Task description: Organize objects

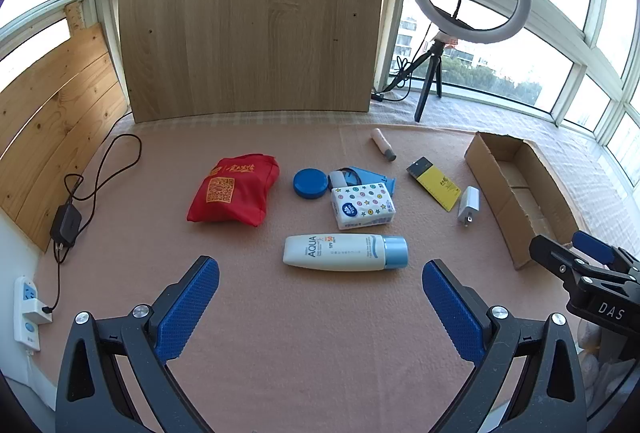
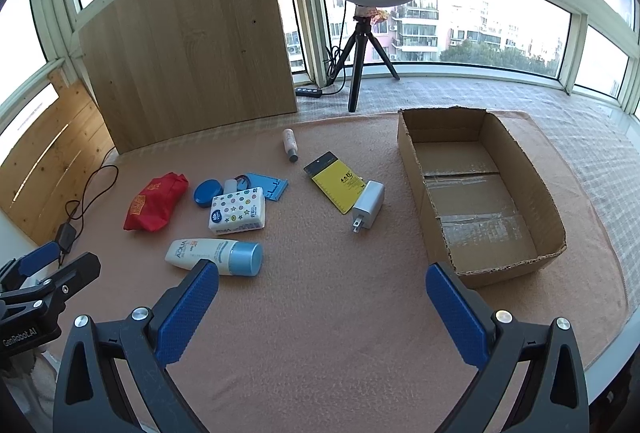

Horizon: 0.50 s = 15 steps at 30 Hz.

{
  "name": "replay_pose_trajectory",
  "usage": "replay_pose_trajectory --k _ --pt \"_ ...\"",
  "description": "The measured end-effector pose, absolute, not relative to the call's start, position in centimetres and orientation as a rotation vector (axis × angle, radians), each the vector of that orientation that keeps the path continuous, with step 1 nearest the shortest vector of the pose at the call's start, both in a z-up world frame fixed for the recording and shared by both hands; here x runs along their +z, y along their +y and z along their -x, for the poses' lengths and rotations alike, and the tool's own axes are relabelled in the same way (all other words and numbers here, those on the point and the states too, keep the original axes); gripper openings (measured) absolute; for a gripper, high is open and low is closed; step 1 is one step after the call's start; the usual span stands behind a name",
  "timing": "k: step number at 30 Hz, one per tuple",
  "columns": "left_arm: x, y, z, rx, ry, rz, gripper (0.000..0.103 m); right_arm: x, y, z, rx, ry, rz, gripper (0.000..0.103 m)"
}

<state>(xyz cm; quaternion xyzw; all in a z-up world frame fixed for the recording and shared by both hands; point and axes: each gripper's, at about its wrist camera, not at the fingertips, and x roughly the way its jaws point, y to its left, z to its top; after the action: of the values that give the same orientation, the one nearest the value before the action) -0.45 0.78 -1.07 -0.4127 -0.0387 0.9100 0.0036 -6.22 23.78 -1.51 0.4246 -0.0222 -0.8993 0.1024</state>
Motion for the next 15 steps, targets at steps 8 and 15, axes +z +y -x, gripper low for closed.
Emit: replay_pose_trajectory --k 8,15 --pt "-1.31 0.89 0.97 2.850 -0.122 1.300 0.103 -1.69 23.82 6.34 -2.652 -0.067 -1.256 0.102" --pt "-1.62 0.95 1.19 2.849 -0.116 1.309 0.103 -1.97 23.80 6.51 -2.648 -0.070 -1.266 0.102"
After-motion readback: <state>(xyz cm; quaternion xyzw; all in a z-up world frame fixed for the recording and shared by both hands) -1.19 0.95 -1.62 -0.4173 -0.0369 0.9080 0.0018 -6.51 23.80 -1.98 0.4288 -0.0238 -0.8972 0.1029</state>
